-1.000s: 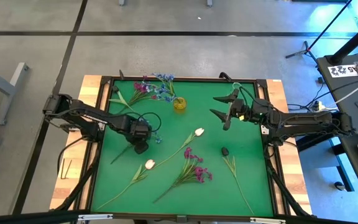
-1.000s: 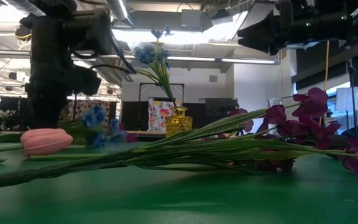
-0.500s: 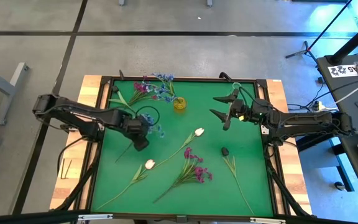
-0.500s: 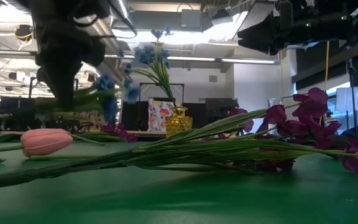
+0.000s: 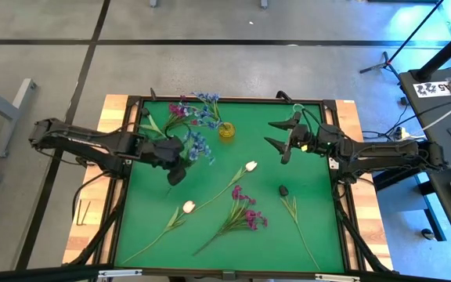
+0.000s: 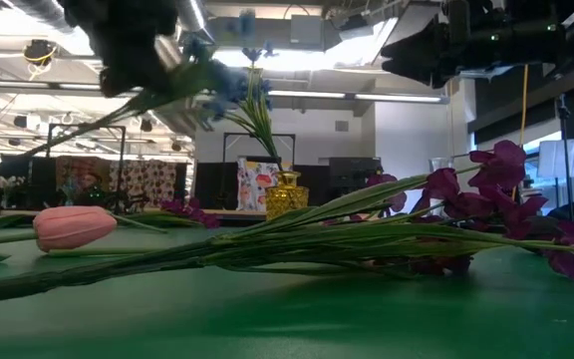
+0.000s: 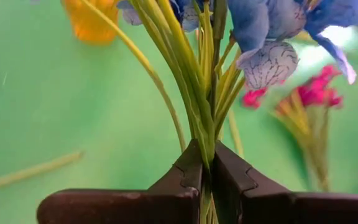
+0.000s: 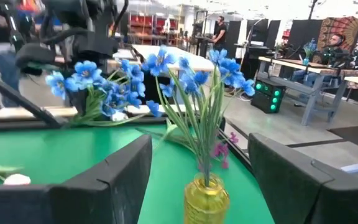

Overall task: Sort flowers into vase by color
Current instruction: Put the blue flowers into the yellow vase

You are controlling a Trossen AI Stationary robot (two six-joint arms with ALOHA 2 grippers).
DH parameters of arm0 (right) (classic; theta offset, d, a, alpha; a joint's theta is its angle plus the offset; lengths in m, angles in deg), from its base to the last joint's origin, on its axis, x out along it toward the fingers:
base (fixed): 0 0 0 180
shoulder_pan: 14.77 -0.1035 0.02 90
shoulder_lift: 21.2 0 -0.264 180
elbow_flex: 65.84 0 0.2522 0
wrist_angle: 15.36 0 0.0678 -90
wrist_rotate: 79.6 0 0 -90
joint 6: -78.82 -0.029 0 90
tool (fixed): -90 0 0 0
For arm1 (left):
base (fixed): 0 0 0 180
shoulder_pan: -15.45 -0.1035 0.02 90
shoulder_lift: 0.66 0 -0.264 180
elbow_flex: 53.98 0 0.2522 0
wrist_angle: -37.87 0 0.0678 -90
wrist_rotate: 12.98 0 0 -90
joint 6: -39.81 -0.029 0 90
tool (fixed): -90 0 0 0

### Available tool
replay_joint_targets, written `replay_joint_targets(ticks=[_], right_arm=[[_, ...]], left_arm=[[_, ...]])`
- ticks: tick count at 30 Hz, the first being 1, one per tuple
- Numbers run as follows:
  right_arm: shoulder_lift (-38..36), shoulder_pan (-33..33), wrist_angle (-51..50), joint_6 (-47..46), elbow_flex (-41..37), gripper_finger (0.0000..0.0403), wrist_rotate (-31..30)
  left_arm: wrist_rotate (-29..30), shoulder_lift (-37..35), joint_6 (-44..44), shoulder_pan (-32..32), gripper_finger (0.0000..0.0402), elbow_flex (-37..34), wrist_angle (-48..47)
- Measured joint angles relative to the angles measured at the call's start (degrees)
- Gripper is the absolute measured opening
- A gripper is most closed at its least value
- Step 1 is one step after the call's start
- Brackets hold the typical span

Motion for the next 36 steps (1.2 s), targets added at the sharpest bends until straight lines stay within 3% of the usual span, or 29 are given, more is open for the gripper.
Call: replay_joint_targets(ticks=[6,12,20,25,32,36], right_arm=[[0.00,0.00,4.45,-1.95,0.00,0.0264,5.58],[0.55,0.01,7.37,-3.66,0.00,0.0264,6.39],[6.32,0.00,17.29,-6.93,0.14,0.0264,12.00],[10.08,0.00,16.85,-7.79,3.03,0.0264,12.02],[13.11,0.00,16.51,-7.67,6.29,0.0264,14.33],[13.09,0.00,16.20,-7.46,6.75,0.0264,14.34]], left_arm=[[1.88,-2.27,-6.46,0.11,0.0012,0.00,8.04],[1.95,-3.07,-11.79,0.10,0.0012,0.00,14.80],[2.02,-3.05,-18.96,0.08,0.0012,0.00,23.71],[2.02,-3.05,-21.38,0.08,0.0012,0.00,29.88],[2.02,-4.00,-20.40,0.17,0.0012,3.41,23.58],[2.01,-4.94,-18.92,0.90,0.0012,7.68,14.67]])
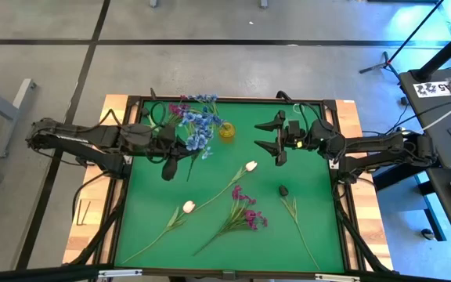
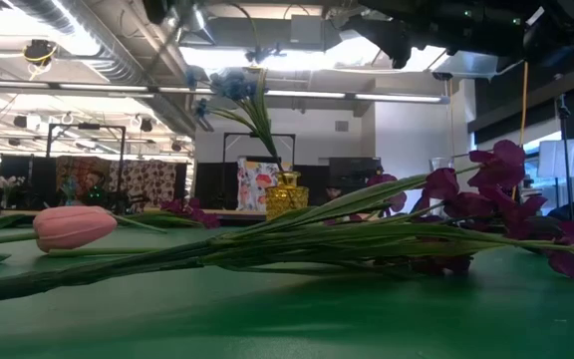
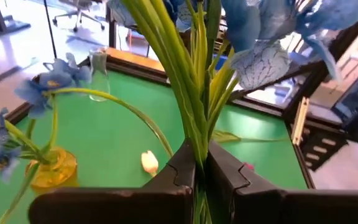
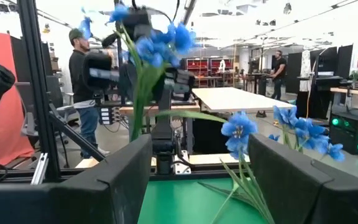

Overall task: Sort flowers into vase by color
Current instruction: Put the blue flowers into the yellow vase

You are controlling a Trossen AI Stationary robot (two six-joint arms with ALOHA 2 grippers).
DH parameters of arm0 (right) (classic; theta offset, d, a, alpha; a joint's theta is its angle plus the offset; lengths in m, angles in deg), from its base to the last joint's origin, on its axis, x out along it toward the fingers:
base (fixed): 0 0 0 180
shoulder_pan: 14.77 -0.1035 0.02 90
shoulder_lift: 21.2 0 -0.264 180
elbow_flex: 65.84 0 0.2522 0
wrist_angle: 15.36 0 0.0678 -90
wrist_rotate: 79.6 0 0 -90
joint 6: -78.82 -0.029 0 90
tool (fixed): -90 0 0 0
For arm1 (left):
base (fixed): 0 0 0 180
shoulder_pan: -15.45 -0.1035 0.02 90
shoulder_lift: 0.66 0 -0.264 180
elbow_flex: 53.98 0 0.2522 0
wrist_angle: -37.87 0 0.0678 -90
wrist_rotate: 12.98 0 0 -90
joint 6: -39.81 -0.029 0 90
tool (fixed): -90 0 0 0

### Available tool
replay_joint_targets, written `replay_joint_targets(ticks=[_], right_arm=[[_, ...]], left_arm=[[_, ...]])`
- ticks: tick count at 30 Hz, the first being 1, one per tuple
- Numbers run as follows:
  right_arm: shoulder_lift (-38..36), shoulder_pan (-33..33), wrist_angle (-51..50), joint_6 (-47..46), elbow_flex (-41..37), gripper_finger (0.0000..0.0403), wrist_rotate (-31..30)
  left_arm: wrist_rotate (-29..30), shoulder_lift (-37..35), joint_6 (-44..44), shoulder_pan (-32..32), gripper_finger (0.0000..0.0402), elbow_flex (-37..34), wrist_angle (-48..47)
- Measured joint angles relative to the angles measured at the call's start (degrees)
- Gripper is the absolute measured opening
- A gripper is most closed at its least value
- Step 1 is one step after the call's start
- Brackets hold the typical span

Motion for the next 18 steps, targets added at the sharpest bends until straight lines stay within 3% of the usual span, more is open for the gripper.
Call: replay_joint_targets(ticks=[3,12,18], right_arm=[[0.00,0.00,-0.32,0.02,0.00,0.0264,0.01],[0.00,0.00,-1.02,0.07,-0.02,0.0264,0.02],[0.00,0.00,-1.64,0.09,-0.04,0.0264,0.02]], left_arm=[[0.09,-0.91,0.96,0.11,0.0012,3.82,-6.44],[1.62,-1.80,-1.46,0.72,0.0012,7.76,-8.01],[1.77,-2.45,-0.48,0.77,0.0012,9.96,-13.78]])
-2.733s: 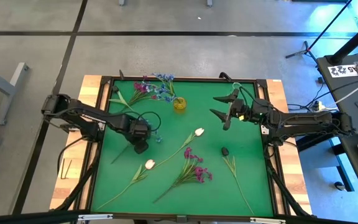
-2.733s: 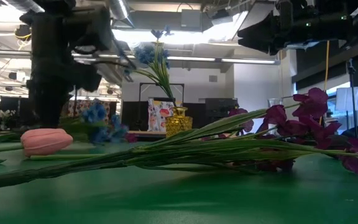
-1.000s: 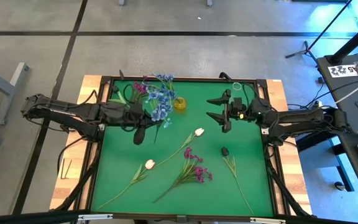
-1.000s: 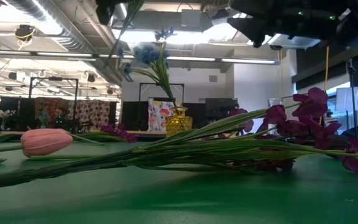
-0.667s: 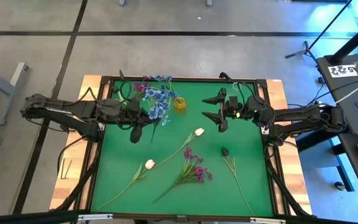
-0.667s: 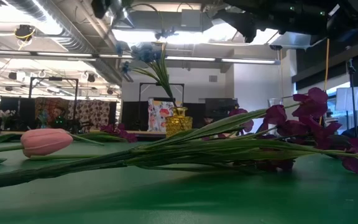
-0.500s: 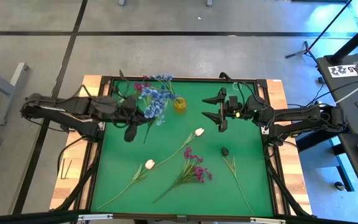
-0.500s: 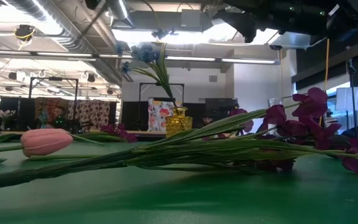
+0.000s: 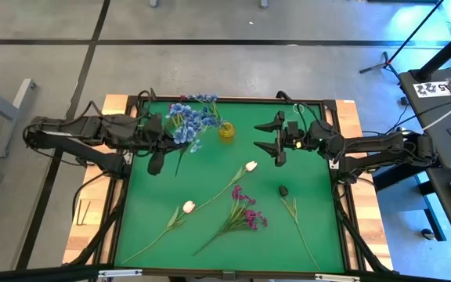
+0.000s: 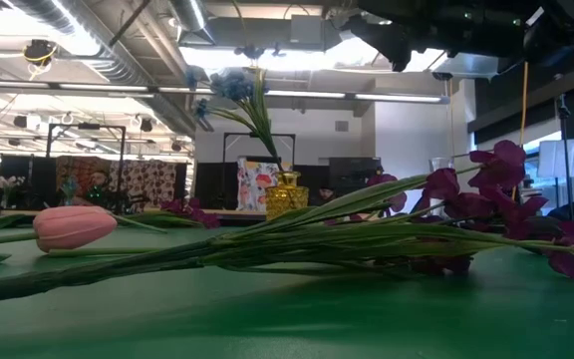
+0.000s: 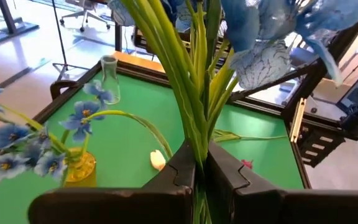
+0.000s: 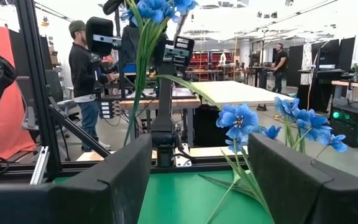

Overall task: Sort flowers into vase by color
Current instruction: Put the blue flowers into the yellow vase

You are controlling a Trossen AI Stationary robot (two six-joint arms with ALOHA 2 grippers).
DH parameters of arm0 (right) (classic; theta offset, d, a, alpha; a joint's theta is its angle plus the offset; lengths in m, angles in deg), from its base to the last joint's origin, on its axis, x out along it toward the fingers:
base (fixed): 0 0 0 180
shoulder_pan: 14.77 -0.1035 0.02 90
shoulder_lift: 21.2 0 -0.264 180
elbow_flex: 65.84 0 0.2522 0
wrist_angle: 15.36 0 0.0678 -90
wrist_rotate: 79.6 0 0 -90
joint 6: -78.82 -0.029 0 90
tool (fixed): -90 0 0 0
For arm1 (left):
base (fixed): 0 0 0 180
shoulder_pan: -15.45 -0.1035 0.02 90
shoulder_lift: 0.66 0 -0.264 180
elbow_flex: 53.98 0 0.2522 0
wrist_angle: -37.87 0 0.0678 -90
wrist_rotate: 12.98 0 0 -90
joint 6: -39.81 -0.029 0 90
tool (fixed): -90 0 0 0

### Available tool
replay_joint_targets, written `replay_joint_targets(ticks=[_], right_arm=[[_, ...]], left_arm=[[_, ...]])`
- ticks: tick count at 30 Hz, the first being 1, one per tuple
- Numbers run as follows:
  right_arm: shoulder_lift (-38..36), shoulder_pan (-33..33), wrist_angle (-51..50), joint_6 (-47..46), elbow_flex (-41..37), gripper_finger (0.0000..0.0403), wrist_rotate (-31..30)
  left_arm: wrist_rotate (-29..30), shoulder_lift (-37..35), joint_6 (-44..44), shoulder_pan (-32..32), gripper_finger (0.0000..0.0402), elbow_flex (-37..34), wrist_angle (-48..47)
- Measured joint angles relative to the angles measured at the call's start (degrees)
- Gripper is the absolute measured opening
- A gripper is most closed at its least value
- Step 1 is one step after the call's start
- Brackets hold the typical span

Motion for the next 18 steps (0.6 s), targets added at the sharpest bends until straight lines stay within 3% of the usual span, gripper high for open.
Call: replay_joint_targets(ticks=[10,15,18], right_arm=[[0.00,0.00,-0.96,0.13,-0.04,0.0264,-0.02],[-0.02,0.00,-0.90,1.00,-0.04,0.0264,-0.65],[-0.01,0.00,-0.42,1.03,-0.07,0.0264,-1.60]], left_arm=[[0.06,-3.54,7.17,-0.01,0.0012,0.02,-10.83],[0.73,-4.73,8.38,-0.01,0.0012,0.00,-11.36],[0.82,-4.69,4.89,-0.03,0.0012,0.00,-8.61]])
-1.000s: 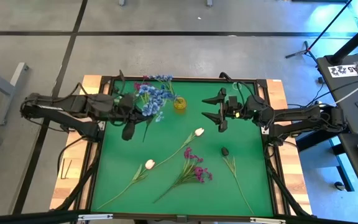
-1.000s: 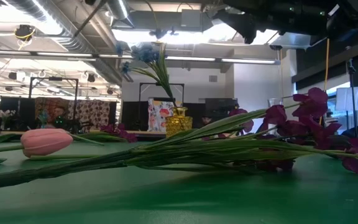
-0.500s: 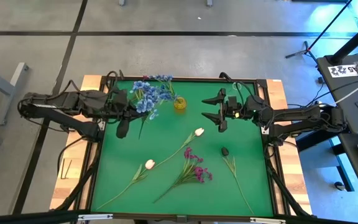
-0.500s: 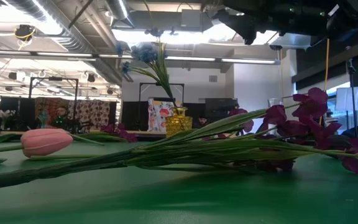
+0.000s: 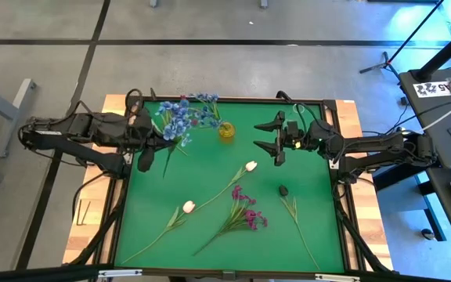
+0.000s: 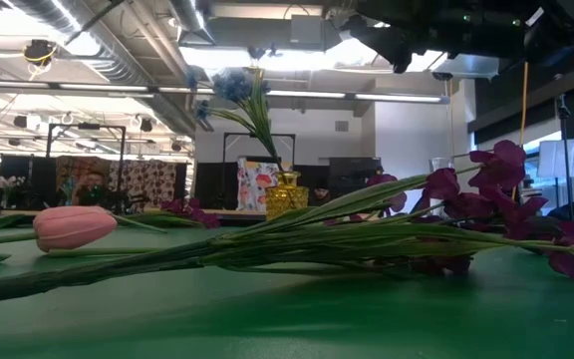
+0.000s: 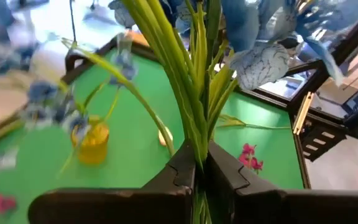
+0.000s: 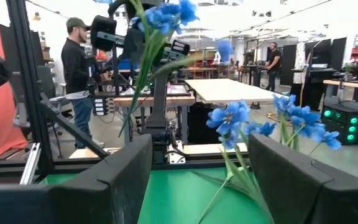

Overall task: Sort flowers into vase by color
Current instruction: Put the blue flowers into the yellow vase

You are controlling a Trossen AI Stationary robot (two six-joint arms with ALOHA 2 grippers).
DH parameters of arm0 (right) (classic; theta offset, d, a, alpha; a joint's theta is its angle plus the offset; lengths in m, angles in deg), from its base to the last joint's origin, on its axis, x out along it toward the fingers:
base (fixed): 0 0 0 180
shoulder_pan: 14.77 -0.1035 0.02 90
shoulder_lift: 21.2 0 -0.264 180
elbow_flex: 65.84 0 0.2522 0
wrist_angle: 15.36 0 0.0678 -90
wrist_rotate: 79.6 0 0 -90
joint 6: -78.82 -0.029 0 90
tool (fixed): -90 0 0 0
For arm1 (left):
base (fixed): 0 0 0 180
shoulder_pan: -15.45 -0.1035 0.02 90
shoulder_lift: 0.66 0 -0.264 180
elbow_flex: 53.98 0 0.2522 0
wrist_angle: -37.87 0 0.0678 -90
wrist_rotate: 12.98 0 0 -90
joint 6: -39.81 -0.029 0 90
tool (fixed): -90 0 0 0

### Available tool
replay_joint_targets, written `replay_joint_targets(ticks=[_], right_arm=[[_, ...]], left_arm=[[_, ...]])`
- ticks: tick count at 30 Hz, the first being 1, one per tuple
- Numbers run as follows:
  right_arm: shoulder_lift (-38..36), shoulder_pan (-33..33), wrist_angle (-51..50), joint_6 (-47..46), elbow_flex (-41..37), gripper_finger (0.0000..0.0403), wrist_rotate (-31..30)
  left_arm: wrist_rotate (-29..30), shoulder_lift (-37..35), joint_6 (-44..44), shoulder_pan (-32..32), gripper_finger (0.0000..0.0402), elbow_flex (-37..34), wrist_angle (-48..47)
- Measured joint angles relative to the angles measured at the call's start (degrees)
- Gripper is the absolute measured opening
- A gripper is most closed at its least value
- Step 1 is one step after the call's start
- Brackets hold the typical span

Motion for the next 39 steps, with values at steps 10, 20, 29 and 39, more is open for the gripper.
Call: replay_joint_targets(ticks=[10,20,29,39], right_arm=[[0.31,0.00,1.11,-0.77,2.16,0.0264,0.08],[7.17,0.00,-0.07,-1.28,9.70,0.0264,5.29],[15.05,0.00,-2.83,-1.27,17.89,0.0264,7.59],[18.65,0.00,-4.98,-3.05,21.96,0.0264,8.15]], left_arm=[[0.06,3.99,-17.33,-0.07,0.0012,0.00,18.63],[-0.61,12.09,-22.99,-3.52,0.0012,0.00,29.45],[-10.61,18.80,-22.85,-9.42,0.0012,-0.02,37.64],[-14.98,22.44,-25.27,-12.77,0.0012,-0.02,46.30]])
